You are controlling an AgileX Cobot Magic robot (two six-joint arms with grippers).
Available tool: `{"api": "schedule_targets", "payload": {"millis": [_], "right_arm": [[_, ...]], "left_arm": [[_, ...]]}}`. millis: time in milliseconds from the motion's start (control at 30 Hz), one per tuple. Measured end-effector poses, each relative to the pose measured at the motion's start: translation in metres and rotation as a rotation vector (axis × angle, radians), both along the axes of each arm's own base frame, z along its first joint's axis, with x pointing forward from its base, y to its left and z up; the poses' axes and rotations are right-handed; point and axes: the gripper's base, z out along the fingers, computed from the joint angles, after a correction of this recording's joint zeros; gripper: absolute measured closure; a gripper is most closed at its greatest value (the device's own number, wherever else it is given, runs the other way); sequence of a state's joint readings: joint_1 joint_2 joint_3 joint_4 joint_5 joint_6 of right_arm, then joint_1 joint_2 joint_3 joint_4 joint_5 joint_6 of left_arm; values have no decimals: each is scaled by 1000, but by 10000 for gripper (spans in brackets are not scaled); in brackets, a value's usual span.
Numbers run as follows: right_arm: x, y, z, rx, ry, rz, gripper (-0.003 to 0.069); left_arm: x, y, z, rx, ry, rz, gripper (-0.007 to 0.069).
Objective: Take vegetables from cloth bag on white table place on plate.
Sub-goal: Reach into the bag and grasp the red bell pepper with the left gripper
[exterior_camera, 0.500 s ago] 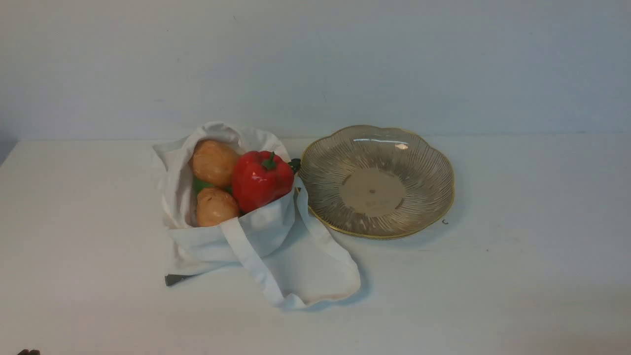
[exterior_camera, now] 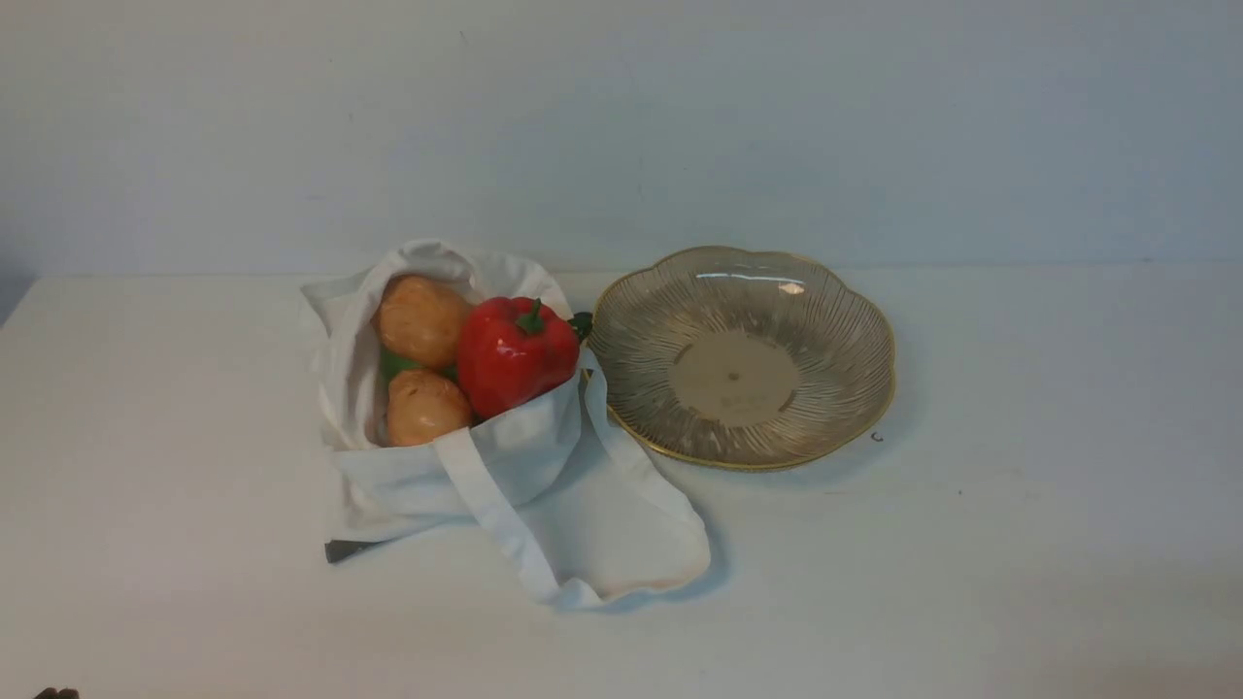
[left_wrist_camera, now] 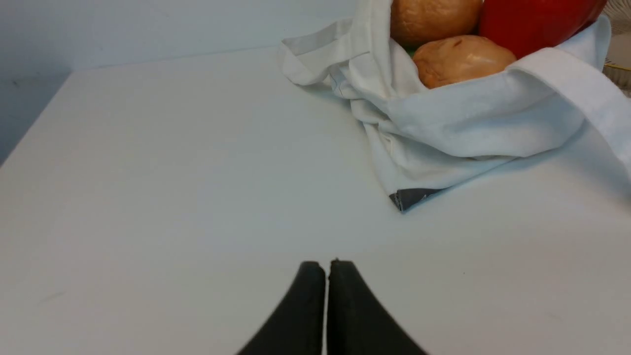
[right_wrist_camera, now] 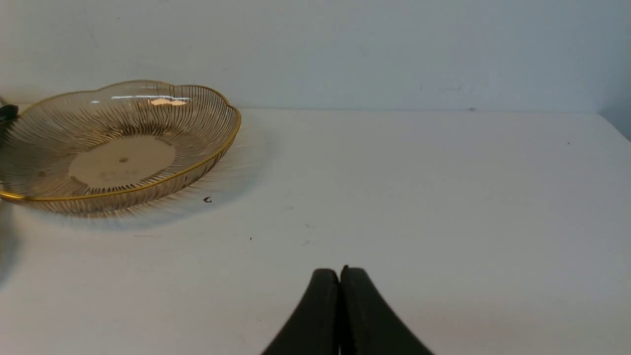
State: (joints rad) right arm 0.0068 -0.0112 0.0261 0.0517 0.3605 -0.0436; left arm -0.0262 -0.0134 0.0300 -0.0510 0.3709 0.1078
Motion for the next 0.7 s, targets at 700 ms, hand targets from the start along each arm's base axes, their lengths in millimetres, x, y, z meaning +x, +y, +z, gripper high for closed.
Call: {"api": "schedule_targets", "payload": {"millis": [700], "right_arm": [[0,0,0,18,0,-3,673]], "left_arm": [[0,0,0,0,0,0,629]]}}
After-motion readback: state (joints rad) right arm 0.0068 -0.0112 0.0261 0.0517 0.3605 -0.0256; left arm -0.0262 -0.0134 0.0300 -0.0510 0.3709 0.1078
